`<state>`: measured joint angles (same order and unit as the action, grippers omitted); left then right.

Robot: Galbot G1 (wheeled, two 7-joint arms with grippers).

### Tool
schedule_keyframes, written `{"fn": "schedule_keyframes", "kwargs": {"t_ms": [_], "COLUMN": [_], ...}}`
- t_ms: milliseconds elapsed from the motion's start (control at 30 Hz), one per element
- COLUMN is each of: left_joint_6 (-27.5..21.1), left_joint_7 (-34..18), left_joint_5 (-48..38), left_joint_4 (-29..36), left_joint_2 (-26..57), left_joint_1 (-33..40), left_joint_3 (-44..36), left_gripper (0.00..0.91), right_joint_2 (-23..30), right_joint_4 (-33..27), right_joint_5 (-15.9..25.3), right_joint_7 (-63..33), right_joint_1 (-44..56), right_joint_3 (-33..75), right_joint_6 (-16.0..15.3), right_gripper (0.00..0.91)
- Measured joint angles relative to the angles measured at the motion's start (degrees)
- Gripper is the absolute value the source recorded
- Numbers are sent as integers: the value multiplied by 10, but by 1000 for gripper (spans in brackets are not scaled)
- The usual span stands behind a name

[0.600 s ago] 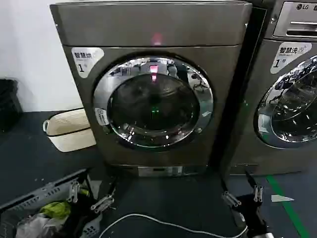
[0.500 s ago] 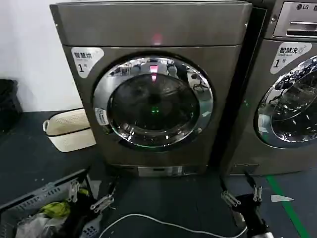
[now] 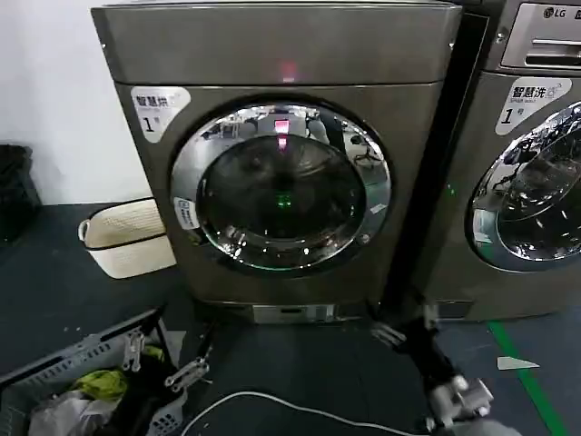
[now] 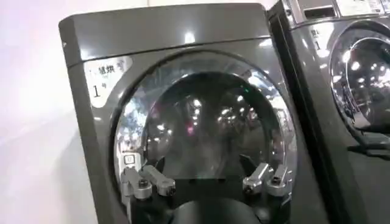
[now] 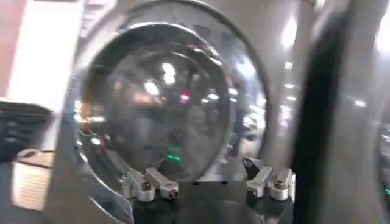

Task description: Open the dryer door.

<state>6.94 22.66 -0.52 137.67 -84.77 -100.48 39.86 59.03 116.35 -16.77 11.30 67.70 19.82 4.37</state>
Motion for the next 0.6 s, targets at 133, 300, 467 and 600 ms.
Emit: {"fn": "schedule_keyframes", "kwargs": {"t_ms": [133,300,467,600], "left_joint_6": [0,-1,-1,-1], "left_joint_7": [1,1,2,2], "left_joint_5": [3,6,9,12], "left_joint_4": [0,-2,-3,-3], "left_joint_2": [-2,-7,-13,-16], "left_joint_1": [0,0,-2,-4], "left_joint_3": [0,0,0,0], "left_gripper": [907,907,907,907], "right_joint_2": [-15,-13,0,15], "right_joint_4": [-31,-81,-136,-179], "right_joint_5": [-21,-30,-34,-44], "right_joint_7": [1,0,2,4], "right_joint_1": [-79,-174,-256,-314], "right_joint_3": [-56,-128,-193,-238], "right_joint_6": [2,8,15,17], "right_gripper": [907,907,907,907]}}
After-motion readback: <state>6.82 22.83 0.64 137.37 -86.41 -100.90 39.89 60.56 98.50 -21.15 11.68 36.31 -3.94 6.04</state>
